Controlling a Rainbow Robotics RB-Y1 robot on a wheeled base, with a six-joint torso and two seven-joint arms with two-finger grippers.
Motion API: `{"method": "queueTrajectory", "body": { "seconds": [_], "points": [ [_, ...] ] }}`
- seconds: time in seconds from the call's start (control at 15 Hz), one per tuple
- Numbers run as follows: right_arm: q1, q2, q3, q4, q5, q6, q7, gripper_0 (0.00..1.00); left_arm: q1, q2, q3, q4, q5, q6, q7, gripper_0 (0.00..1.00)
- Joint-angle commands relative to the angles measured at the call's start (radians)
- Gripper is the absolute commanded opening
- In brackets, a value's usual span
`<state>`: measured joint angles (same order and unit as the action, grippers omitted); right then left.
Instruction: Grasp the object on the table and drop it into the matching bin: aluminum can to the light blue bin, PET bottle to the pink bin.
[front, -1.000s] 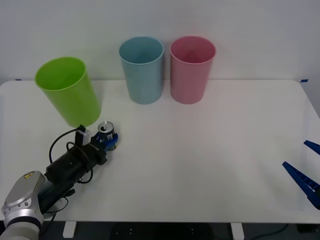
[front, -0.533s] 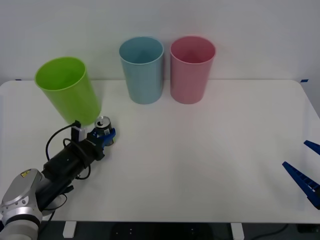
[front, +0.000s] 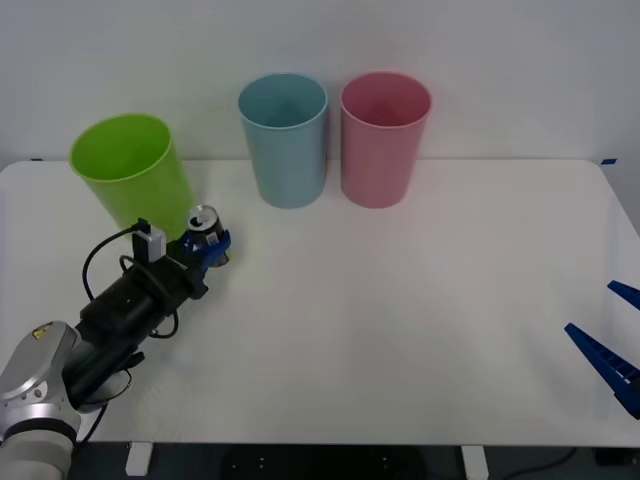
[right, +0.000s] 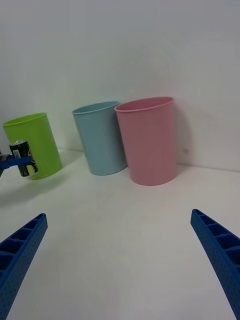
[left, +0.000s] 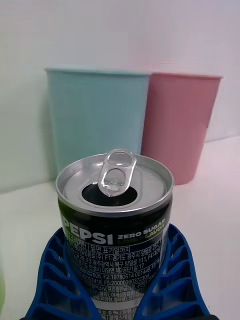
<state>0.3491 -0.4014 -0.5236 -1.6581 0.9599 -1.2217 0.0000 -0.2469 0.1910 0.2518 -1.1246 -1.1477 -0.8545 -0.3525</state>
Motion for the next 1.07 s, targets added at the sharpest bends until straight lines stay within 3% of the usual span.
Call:
{"method": "queueTrajectory", "body": {
  "seconds": [0.07, 0.6, 1.07],
  "points": [
    [0.0, 0.0, 0.0, 0.0, 0.0, 0.0, 0.0, 1.0, 0.0, 0.016, -0.003, -0.049, 0.002, -0.035, 0.027, 0.0],
    [0.0, 0.0, 0.0, 0.0, 0.0, 0.0, 0.0, 1.0, -0.003, 0.085, -0.016, -0.25, 0.002, -0.061, 0.32, 0.0],
    [0.0, 0.0, 0.0, 0.0, 0.0, 0.0, 0.0, 1.0, -0.091, 0.085, 0.052, -0.368, -0.161, -0.051, 0.584, 0.0]
  ]
}}
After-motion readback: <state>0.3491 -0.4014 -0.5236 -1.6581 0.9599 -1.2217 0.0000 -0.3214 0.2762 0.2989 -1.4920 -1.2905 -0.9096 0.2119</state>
